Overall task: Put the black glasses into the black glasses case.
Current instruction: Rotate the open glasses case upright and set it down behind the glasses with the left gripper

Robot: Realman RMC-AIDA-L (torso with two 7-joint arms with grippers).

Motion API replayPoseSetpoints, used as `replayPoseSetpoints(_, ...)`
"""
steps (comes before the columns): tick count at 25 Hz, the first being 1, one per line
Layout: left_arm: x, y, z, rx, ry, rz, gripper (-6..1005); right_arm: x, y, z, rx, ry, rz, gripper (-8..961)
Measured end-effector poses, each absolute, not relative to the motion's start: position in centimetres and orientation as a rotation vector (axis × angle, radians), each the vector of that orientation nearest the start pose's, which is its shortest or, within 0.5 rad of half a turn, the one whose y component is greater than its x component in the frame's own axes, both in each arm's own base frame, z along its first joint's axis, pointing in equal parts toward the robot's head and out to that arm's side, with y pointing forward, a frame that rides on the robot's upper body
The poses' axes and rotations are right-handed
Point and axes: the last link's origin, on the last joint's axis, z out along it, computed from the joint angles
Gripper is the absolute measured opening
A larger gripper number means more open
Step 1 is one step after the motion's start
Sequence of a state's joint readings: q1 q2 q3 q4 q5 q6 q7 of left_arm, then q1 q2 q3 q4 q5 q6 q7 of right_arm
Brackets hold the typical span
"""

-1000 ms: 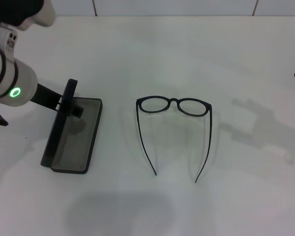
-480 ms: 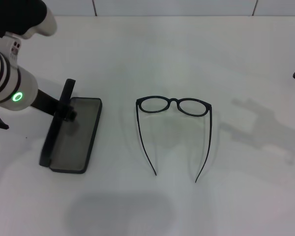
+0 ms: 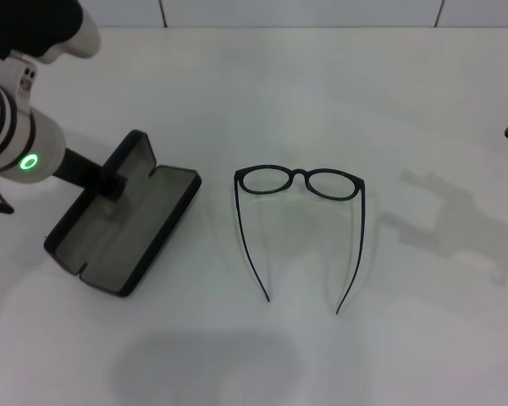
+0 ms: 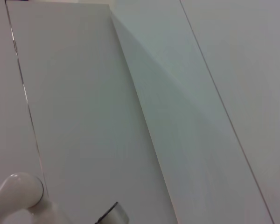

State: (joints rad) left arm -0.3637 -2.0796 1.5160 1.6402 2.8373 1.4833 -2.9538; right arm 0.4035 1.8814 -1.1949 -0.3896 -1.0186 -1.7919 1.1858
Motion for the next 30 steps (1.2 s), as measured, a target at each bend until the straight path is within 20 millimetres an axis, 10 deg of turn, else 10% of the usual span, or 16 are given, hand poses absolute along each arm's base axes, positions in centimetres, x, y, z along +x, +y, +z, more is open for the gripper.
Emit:
replayPoseSetpoints(12, -14.4, 36.8, 4.0, -2.254, -0.459, 0.29, 209, 25.5, 28.5, 5.8, -2.507, 0.384, 1.451, 856)
replayPoseSetpoints(20, -12.3, 38.4, -1.3, -2.283, 0.153, 0.283, 216, 25.7, 26.5, 5.5, -2.555, 0.353, 1.505, 855)
replayPoseSetpoints(30, -13.5, 37.9, -7.9, -2.325, 0.499, 0.364, 226, 25.8, 25.6, 4.8, -2.598, 0.365, 1.516, 855)
